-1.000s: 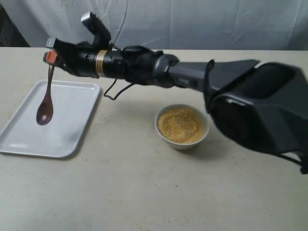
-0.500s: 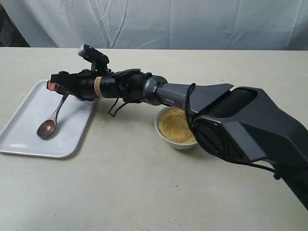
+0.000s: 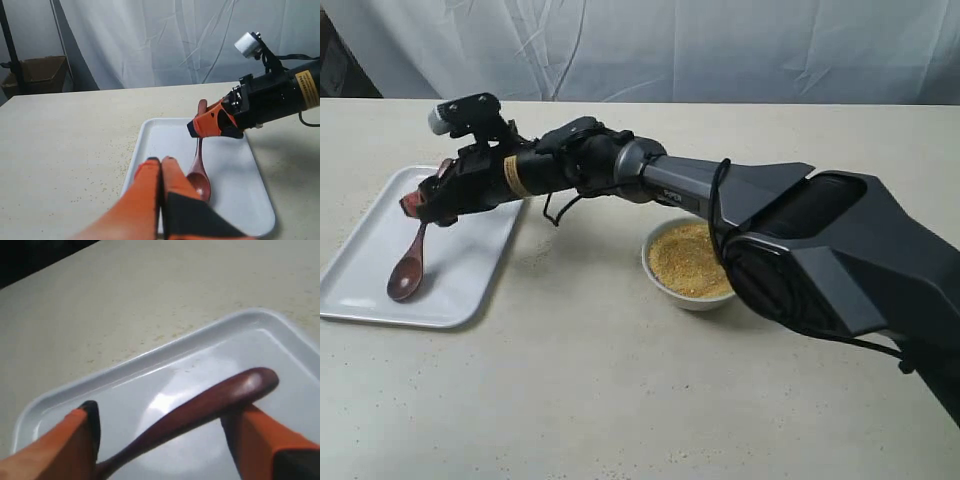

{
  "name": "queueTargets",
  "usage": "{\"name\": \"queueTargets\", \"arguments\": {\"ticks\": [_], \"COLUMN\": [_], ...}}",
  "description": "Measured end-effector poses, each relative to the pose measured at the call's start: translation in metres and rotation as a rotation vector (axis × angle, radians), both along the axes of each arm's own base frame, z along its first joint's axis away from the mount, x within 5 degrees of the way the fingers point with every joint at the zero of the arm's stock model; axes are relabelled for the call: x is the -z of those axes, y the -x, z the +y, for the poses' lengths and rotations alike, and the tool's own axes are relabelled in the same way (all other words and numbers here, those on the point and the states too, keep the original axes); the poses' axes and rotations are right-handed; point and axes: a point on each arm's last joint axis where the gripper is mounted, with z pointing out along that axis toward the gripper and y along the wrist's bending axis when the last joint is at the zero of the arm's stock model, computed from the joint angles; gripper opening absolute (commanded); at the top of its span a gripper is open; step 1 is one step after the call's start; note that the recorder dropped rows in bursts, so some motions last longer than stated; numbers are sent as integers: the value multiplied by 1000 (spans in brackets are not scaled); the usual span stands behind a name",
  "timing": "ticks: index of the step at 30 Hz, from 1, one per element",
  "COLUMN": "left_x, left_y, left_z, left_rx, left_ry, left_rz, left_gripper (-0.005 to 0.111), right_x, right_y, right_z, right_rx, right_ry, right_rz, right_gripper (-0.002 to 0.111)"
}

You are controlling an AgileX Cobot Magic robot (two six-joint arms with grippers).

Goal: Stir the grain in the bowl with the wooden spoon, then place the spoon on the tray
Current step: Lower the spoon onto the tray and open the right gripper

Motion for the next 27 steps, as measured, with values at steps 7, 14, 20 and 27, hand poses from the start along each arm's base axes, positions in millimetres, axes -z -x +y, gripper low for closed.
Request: {"name": "queueTargets", "arguments": {"ticks": [7, 14, 20, 27], "left_x": [0, 0, 0, 0], "left_y": [0, 0, 0, 0], "left_z": [0, 0, 0, 0], "left_rx": [0, 0, 0, 0], "left_ry": [0, 0, 0, 0], "left_rz": [0, 0, 0, 0], "left_gripper": [0, 0, 0, 0], "right_x": [1, 0, -1, -37], "right_y": [-9, -18, -18, -23], "right_z": [5, -1, 3, -3], "right_rx": [166, 218, 317, 416], "right_ry": [67, 103, 146, 41], "right_rz": [-173, -257, -347, -263], "right_gripper": [66, 66, 66, 66]}}
